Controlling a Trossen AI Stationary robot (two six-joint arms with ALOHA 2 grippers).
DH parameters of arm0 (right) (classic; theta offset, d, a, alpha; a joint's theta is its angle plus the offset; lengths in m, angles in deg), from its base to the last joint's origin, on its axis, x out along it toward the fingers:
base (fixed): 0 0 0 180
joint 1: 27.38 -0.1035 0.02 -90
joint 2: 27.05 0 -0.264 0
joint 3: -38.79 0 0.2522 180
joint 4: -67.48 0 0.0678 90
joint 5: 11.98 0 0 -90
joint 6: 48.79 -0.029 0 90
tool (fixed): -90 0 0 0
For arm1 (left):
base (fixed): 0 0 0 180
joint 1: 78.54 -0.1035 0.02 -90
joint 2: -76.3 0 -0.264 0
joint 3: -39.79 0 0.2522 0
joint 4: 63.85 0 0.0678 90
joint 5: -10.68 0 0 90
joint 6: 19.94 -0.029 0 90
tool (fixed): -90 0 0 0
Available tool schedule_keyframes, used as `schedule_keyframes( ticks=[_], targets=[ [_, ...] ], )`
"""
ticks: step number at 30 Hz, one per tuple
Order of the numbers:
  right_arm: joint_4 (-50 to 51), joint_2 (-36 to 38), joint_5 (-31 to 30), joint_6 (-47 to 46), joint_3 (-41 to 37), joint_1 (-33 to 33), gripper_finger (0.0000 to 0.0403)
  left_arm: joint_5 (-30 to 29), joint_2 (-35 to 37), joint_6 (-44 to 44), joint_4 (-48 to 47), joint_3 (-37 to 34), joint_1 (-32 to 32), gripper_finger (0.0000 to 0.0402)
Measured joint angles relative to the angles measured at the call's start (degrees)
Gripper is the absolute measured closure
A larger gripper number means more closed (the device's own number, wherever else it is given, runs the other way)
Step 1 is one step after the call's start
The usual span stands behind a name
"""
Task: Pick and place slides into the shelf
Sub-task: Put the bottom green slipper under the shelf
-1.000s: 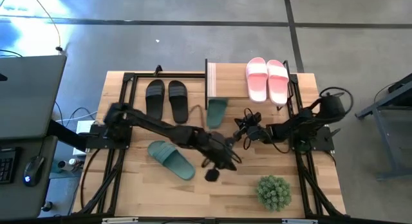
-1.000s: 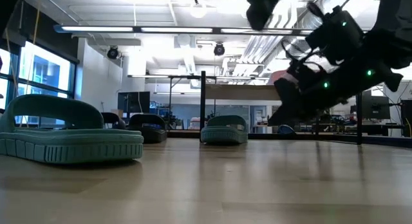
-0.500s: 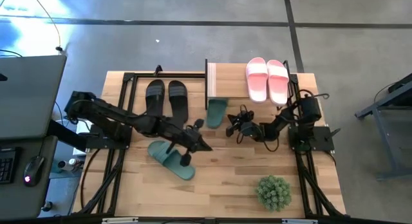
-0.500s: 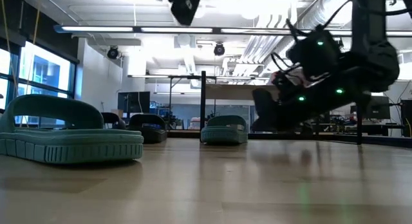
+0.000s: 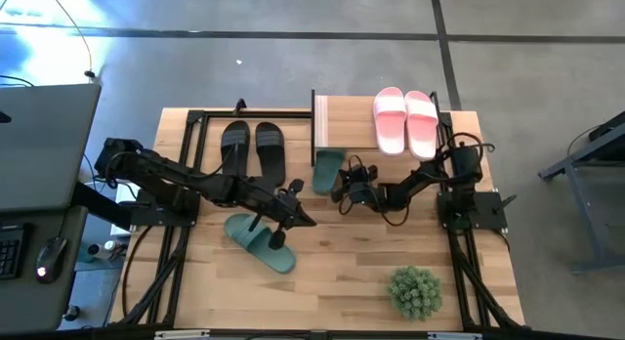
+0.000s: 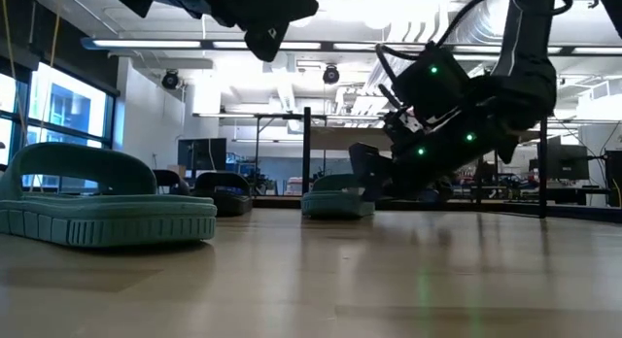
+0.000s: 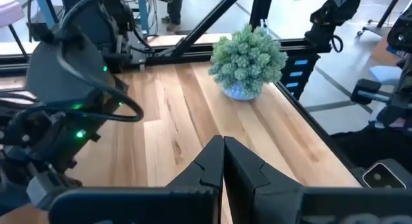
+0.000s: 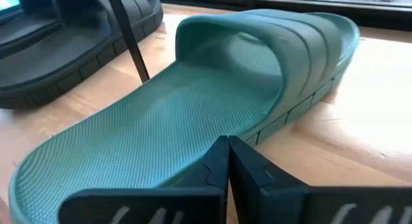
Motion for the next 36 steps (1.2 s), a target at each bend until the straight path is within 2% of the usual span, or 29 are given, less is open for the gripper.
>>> schedule_keyframes(
  ticks=[8, 24, 30, 36],
  targets=[
    [1.0, 0.0, 2.9, 1.6, 1.7, 3.3, 0.0403, 0.0, 0.0, -0.2, 0.0, 0.0, 0.0, 0.0402],
    [1.5, 0.0, 2.2, 1.7, 1.8, 5.2, 0.0403, 0.0, 0.0, -0.3, 0.0, 0.0, 0.0, 0.0402],
    [1.1, 0.0, 1.1, 2.3, 1.8, 3.8, 0.0403, -0.2, 0.0, -0.4, 0.0, 0.0, 0.0, 0.0402],
    [3.4, 2.6, -1.8, 3.7, 1.8, -0.9, 0.0403, -0.2, 0.0, -0.3, 0.0, 0.0, 0.0, 0.0402]
  ],
)
